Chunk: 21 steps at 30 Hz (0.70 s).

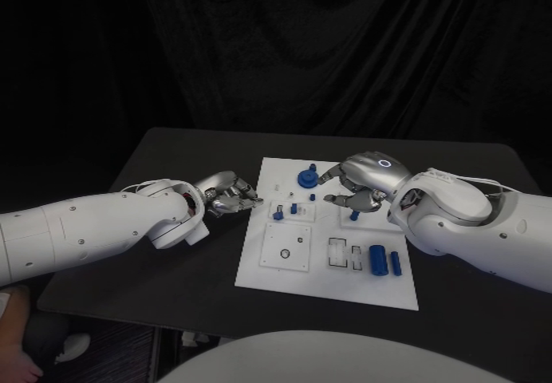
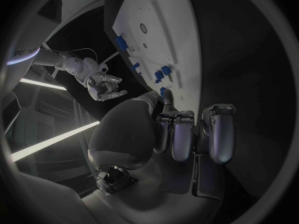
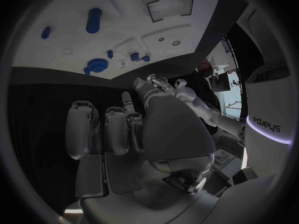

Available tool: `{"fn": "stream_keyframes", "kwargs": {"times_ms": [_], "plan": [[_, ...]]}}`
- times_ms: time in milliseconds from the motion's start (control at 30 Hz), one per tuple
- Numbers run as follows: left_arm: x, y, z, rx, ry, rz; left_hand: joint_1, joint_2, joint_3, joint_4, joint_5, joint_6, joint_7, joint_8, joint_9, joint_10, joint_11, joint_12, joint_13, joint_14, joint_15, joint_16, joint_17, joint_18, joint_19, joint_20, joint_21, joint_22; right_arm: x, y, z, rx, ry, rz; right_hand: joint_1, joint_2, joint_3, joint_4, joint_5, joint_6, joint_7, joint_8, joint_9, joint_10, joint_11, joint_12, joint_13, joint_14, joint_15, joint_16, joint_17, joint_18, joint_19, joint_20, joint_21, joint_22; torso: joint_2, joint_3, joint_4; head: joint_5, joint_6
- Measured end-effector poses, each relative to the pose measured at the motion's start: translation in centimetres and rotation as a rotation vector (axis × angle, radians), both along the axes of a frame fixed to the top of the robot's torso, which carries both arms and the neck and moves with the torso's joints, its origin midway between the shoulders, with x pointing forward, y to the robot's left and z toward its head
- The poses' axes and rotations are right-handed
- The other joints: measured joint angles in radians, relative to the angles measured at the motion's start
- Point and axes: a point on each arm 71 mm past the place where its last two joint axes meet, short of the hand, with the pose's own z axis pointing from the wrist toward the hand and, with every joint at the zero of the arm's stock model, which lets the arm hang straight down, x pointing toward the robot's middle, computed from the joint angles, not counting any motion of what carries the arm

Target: Assemble the parts on the task board

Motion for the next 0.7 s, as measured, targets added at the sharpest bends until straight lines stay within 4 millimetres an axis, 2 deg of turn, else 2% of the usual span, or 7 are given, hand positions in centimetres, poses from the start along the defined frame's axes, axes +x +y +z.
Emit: {"fn": "stream_keyframes", "kwargs": {"times_ms": [100,200,333,400,500,567,700], "plan": [[-0.1,-0.1,0.1,-0.006,-0.006,-0.004,0.000,0.000,0.000,0.000,0.000,0.000,0.000,0.000,0.000,0.000,0.000,0.000,0.000,0.000,0.000,0.000,0.000,0.000,0.000,0.000,0.000,0.000,-0.1,1.0,-0.3,-0.005,-0.004,0.016,-0.005,-0.005,-0.012,-0.001,0.000,0.009,0.004,0.000,0.011,0.002,0.002,0.000,0.000,-0.001,0.006,0.008,0.000,0.000,0.000,0.000,0.012,0.000,0.001,-0.0034,0.0020,-0.003,0.000],[-0.2,-0.2,0.2,-0.013,-0.014,-0.007,0.000,0.000,0.000,0.000,0.005,0.000,0.000,0.000,0.000,0.000,0.000,0.000,0.000,0.000,0.000,0.000,0.000,0.000,0.000,0.000,0.000,0.000,-0.1,1.9,-0.7,-0.013,0.000,0.026,-0.012,-0.012,-0.024,0.000,0.000,0.014,0.007,0.000,0.024,0.004,0.008,0.000,0.000,0.000,0.007,0.021,0.000,0.000,0.002,0.002,0.030,0.000,0.003,-0.0090,0.0050,-0.009,0.000],[-0.2,-0.3,0.3,-0.016,-0.024,-0.005,0.000,0.000,-0.006,0.000,0.012,-0.001,0.000,0.000,0.000,0.000,0.000,0.000,0.000,0.000,0.000,0.000,0.000,0.000,0.000,0.000,0.000,0.000,-0.2,3.1,-1.1,-0.025,0.009,0.040,-0.016,-0.008,-0.027,0.000,0.000,0.014,0.007,0.004,0.034,0.002,0.010,0.000,0.000,-0.003,0.011,0.014,0.000,0.000,0.004,0.004,0.043,0.000,0.004,-0.0186,0.0122,-0.022,0.000],[-0.2,-0.3,0.3,-0.017,-0.026,-0.004,0.000,0.000,-0.011,-0.003,0.017,-0.013,0.002,0.004,0.000,0.000,0.000,0.000,0.000,0.000,0.000,0.000,0.000,0.000,0.000,0.000,0.000,0.000,-0.2,3.5,-1.4,-0.030,0.013,0.045,-0.017,-0.006,-0.027,0.000,0.000,0.014,0.007,0.004,0.036,0.002,0.010,0.000,0.000,-0.003,0.011,0.014,0.000,0.000,0.004,0.004,0.043,0.000,0.005,-0.0221,0.0151,-0.024,0.000],[-0.1,-0.5,0.3,-0.017,-0.029,-0.005,0.020,-0.002,-0.019,-0.008,0.050,-0.051,0.010,0.011,0.005,0.000,0.000,0.000,0.000,0.000,0.000,0.000,0.000,0.000,0.000,0.000,0.000,0.000,-0.3,4.3,-1.7,-0.039,0.021,0.054,-0.020,-0.009,-0.033,0.000,0.000,0.014,0.007,0.004,0.041,0.002,0.010,0.000,0.000,-0.003,0.011,0.014,0.000,0.000,0.004,0.004,0.043,0.000,0.005,-0.0293,0.0202,-0.026,0.000],[-0.2,-0.6,0.3,-0.015,-0.028,-0.007,0.034,-0.003,-0.026,-0.010,0.090,-0.077,0.015,0.018,0.009,0.000,0.000,0.000,0.000,-0.004,0.004,0.000,0.000,0.000,0.000,0.000,0.000,0.000,-0.3,4.8,-2.1,-0.045,0.028,0.059,-0.021,-0.010,-0.032,0.000,0.000,0.014,0.007,0.004,0.044,0.002,0.010,0.000,0.000,-0.003,0.011,0.014,0.000,0.000,0.004,0.004,0.046,0.000,0.006,-0.0335,0.0227,-0.026,0.000],[-0.2,-0.7,0.3,-0.010,-0.028,-0.009,0.076,-0.008,-0.034,-0.025,0.161,-0.140,0.032,0.018,0.006,0.000,0.018,0.000,0.000,-0.002,0.016,0.000,0.000,0.000,0.000,0.011,0.000,0.000,-0.4,5.5,-2.6,-0.057,0.040,0.066,-0.021,-0.010,-0.035,-0.003,0.000,0.014,0.007,0.004,0.047,0.002,0.010,0.000,0.000,-0.004,0.011,0.014,0.000,0.000,0.004,0.004,0.046,0.000,0.007,-0.0439,0.0283,-0.027,0.000]]}}
